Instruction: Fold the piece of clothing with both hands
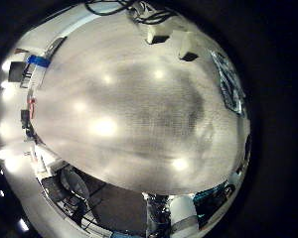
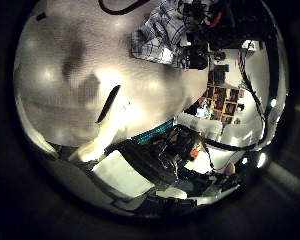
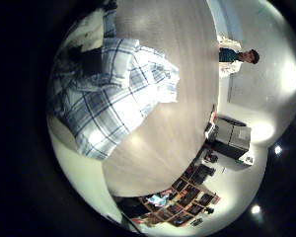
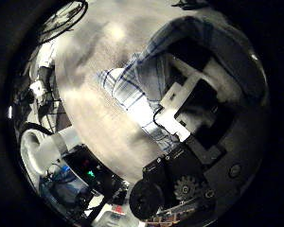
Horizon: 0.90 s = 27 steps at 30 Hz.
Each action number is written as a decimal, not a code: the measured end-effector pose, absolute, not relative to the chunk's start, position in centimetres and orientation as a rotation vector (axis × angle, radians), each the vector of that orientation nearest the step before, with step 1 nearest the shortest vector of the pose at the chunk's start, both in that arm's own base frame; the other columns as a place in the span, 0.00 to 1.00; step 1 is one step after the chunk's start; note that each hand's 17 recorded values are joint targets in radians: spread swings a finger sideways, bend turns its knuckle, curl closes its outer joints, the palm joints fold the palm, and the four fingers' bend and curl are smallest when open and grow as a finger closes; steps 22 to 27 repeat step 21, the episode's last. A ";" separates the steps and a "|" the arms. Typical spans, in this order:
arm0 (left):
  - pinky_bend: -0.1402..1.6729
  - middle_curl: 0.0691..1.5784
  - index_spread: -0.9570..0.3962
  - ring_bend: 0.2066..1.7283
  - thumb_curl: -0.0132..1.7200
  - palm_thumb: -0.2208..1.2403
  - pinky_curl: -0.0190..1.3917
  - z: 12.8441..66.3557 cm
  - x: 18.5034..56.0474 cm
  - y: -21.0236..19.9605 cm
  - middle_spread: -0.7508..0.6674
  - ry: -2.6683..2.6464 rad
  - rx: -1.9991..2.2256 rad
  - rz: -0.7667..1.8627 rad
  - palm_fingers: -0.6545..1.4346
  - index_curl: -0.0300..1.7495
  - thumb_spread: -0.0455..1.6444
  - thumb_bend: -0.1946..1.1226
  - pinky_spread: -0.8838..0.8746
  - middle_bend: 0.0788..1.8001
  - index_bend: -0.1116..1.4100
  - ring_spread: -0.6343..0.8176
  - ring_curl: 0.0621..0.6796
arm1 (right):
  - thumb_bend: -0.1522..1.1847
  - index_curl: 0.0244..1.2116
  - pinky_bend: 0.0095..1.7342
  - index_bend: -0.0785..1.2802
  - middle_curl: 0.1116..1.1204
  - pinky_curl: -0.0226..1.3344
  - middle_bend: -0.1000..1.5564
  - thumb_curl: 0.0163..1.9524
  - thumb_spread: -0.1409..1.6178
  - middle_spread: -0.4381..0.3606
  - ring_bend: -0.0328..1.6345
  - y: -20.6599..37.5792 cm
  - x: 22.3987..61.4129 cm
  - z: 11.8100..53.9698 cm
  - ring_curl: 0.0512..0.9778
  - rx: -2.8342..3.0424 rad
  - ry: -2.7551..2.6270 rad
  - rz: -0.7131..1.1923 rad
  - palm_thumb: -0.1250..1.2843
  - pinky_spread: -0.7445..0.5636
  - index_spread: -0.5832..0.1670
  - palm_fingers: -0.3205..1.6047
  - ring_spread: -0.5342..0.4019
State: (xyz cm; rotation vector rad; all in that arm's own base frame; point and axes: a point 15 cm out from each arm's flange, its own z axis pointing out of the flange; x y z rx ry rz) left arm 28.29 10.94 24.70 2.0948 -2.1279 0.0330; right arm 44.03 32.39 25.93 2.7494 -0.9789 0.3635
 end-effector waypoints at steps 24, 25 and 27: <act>0.24 0.15 0.67 0.28 0.20 0.49 0.26 27.1 29.6 3.0 0.59 -2.128 2.094 -0.030 0.44 0.27 0.76 0.14 0.67 0.06 0.20 0.59 0.22 | 0.10 0.28 0.54 0.19 0.31 0.37 0.26 0.28 0.77 0.37 0.52 12.5 44.1 43.2 0.31 2.866 -1.670 0.336 0.54 0.79 0.16 0.21 0.57; 0.24 0.15 0.67 0.28 0.20 0.49 0.26 27.1 29.6 3.0 0.59 -2.128 2.094 -0.030 0.44 0.27 0.76 0.14 0.67 0.06 0.20 0.59 0.22 | 0.10 0.28 0.54 0.19 0.31 0.37 0.26 0.28 0.77 0.37 0.52 12.5 44.1 43.2 0.31 2.866 -1.670 0.336 0.54 0.79 0.16 0.21 0.57; 0.24 0.15 0.67 0.28 0.20 0.49 0.26 27.1 29.6 3.0 0.59 -2.128 2.094 -0.030 0.44 0.27 0.76 0.14 0.67 0.06 0.20 0.59 0.22 | 0.10 0.28 0.54 0.19 0.31 0.37 0.26 0.28 0.77 0.37 0.52 12.5 44.1 43.2 0.31 2.866 -1.670 0.336 0.54 0.79 0.16 0.21 0.57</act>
